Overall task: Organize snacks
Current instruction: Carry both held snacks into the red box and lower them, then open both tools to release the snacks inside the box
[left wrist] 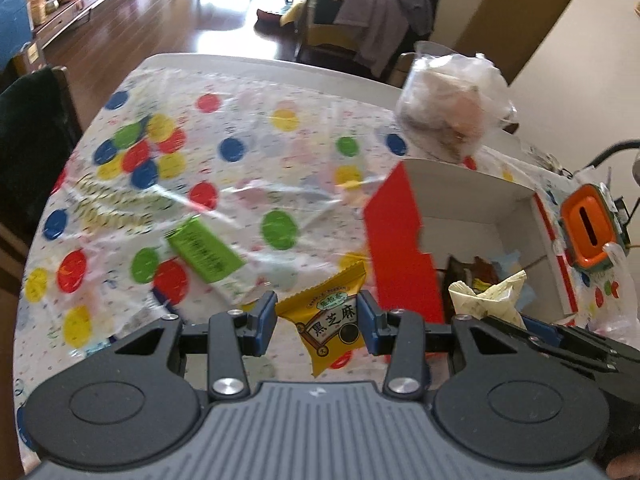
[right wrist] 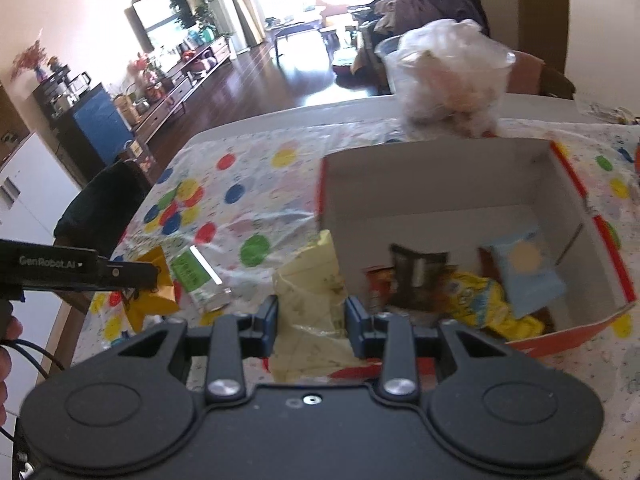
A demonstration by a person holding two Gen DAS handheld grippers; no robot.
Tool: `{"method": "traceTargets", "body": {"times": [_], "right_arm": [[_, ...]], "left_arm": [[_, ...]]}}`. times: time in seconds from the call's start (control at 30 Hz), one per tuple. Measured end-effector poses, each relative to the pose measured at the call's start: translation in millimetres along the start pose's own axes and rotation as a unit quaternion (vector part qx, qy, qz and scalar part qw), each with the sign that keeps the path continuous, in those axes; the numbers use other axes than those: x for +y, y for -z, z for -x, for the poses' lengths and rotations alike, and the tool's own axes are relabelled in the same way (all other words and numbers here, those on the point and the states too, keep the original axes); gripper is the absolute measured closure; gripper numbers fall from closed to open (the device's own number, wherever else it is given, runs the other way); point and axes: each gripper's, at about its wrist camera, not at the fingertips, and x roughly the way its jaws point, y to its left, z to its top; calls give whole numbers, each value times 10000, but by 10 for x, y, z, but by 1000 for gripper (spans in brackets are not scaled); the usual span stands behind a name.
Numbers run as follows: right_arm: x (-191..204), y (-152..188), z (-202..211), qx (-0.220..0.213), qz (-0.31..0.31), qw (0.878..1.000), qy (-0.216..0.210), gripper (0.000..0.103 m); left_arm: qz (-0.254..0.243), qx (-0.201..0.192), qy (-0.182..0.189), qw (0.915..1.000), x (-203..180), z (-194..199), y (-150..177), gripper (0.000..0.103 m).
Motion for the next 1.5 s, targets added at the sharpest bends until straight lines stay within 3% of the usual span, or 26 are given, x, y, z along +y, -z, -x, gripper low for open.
{"method": "traceTargets", "body": {"times": [0.47,0.8,1.5], "right_arm": [[-775,-171,1,-4,-341,9992,208,70],[-1206,-321,-195,131,-551,9979,304,70],[-1432,-400,-522,495,-151,9979,396,67]], "left_arm": [[-643,149,94,9978,-895,-347,-134,61],[-811,442,38,9957,-1273,-733,-199,61],[-1176,664,-369,9901,-1709,-1289,-164,61]]}}
